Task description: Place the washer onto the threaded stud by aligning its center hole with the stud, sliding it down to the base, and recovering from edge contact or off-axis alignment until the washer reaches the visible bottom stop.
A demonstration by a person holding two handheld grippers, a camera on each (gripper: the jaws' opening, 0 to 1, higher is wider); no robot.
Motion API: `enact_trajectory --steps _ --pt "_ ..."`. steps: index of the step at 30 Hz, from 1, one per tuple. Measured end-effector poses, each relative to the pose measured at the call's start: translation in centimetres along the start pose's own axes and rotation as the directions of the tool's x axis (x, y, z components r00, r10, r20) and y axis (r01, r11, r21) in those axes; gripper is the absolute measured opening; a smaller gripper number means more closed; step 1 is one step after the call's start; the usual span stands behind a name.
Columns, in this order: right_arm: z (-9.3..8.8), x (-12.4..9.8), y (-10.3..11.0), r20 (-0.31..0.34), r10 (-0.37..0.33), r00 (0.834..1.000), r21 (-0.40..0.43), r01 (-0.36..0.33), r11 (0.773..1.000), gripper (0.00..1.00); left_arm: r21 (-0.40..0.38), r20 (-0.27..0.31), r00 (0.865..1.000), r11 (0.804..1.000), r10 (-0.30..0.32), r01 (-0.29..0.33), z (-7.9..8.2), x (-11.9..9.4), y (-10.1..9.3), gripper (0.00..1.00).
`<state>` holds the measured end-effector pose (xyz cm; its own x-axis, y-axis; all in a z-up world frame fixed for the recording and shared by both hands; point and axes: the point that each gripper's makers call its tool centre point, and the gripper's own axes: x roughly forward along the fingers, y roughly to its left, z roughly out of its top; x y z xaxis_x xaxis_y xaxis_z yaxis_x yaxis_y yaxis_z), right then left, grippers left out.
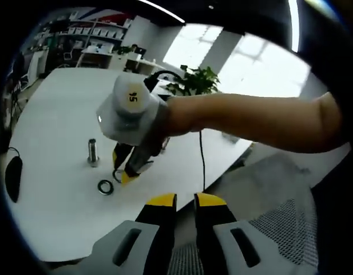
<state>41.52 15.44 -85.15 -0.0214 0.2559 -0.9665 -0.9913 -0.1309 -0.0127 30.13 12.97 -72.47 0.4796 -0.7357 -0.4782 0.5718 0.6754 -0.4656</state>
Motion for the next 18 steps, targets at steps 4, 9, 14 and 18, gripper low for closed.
enact_trajectory --steps 4,9,14,18 --pt "0.5 -1.8 -0.7 -0.007 -0.019 1.0 -0.016 0.019 1.0 0.23 0.013 0.005 1.0 1.0 0.017 -0.017 0.2 -0.1 0.2 0.09" --pt "1.1 -3.3 -1.5 -0.007 -0.028 1.0 -0.031 0.027 0.999 0.23 0.007 0.007 1.0 1.0 0.021 -0.021 0.1 -0.2 0.3 0.09" --pt "1.9 -4.6 -1.9 -0.001 -0.028 1.0 -0.058 0.028 0.998 0.23 0.005 0.008 1.0 1.0 0.023 -0.023 0.2 -0.2 0.4 0.09" --pt "2.5 -5.3 -2.7 -0.006 -0.039 0.999 -0.083 0.039 0.996 0.23 0.01 0.0 1.0 1.0 0.016 -0.016 0.0 -0.1 0.2 0.09"
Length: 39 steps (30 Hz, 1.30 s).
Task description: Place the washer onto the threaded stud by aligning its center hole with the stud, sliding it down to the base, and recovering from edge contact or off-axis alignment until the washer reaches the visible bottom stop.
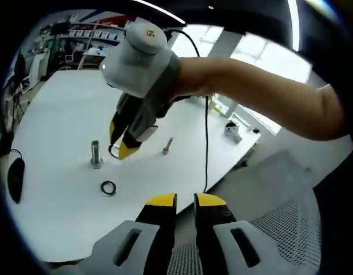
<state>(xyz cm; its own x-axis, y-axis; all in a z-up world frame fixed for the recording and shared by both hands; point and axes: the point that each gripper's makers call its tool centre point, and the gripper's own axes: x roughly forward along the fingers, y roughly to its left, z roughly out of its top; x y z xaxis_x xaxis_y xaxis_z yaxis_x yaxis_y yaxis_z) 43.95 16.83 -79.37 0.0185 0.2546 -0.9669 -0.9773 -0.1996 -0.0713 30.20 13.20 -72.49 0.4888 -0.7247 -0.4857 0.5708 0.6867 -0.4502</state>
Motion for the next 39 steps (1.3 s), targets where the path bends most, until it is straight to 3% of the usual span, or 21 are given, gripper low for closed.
enact_trajectory --steps 10,20,26,39 --pt "0.7 -1.0 -1.9 -0.048 -0.015 0.999 -0.092 0.011 0.996 0.23 0.006 -0.034 0.999 1.0 -0.024 0.024 -0.5 0.2 -0.5 0.09" --pt "1.9 0.1 -2.9 -0.092 0.01 0.996 -0.202 -0.028 0.979 0.23 0.025 -0.078 0.997 0.999 -0.027 0.029 -1.2 0.3 -0.6 0.09" --pt "2.0 1.0 -3.2 -0.13 0.023 0.991 -0.228 -0.053 0.972 0.23 0.026 -0.081 0.996 0.999 -0.033 0.035 -1.2 0.3 -0.7 0.09" --pt "2.7 2.3 -3.2 -0.141 0.066 0.988 -0.223 -0.096 0.97 0.23 0.031 -0.067 0.997 0.999 -0.032 0.034 -0.9 0.3 -0.6 0.09"
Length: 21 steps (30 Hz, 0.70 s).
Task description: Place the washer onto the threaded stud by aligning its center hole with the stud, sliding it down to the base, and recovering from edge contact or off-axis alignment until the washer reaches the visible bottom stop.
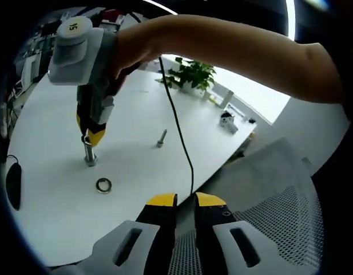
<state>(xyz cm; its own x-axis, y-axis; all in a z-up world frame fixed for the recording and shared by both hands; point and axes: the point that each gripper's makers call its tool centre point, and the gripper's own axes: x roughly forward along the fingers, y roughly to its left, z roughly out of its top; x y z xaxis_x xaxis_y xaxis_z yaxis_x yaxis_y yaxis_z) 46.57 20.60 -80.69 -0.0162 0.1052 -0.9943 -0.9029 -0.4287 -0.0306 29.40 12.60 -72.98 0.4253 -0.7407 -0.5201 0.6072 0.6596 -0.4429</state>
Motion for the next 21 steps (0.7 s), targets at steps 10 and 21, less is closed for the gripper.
enact_trajectory --steps 10,21 --pt "-0.3 2.2 0.1 -0.027 0.019 0.999 -0.018 -0.019 1.0 0.23 -0.008 -0.001 1.0 1.0 -0.005 0.005 -0.1 0.0 0.0 0.09" --pt "-0.3 4.5 0.4 -0.039 0.056 0.998 -0.03 -0.057 0.998 0.23 0.006 0.023 1.0 1.0 -0.002 0.002 0.5 -0.1 0.1 0.08"
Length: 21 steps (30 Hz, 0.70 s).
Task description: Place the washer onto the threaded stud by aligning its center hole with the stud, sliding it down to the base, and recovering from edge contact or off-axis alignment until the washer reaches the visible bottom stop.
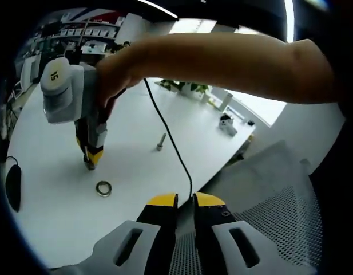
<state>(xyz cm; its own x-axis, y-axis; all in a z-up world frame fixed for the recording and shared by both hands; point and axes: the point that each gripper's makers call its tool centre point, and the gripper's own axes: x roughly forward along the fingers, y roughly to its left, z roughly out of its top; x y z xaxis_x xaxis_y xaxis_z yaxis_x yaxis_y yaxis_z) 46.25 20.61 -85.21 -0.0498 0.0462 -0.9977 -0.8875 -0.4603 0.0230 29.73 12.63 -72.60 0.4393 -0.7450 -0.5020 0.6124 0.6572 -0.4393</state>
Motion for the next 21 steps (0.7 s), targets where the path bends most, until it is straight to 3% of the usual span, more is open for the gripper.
enact_trajectory --steps 10,16,21 --pt "-0.4 0.5 0.0 0.013 0.017 1.0 -0.021 -0.016 1.0 0.24 -0.013 -0.017 1.0 1.0 0.0 0.0 -0.3 0.2 0.1 0.08" --pt "-0.3 -0.7 0.2 0.103 -0.027 0.994 0.138 0.013 0.99 0.28 -0.017 -0.02 1.0 1.0 0.007 -0.008 -0.3 0.2 0.2 0.08" --pt "-0.5 -2.8 0.4 0.167 -0.088 0.982 0.215 0.051 0.975 0.29 -0.015 -0.021 1.0 1.0 0.009 -0.01 -0.4 0.1 0.2 0.08"
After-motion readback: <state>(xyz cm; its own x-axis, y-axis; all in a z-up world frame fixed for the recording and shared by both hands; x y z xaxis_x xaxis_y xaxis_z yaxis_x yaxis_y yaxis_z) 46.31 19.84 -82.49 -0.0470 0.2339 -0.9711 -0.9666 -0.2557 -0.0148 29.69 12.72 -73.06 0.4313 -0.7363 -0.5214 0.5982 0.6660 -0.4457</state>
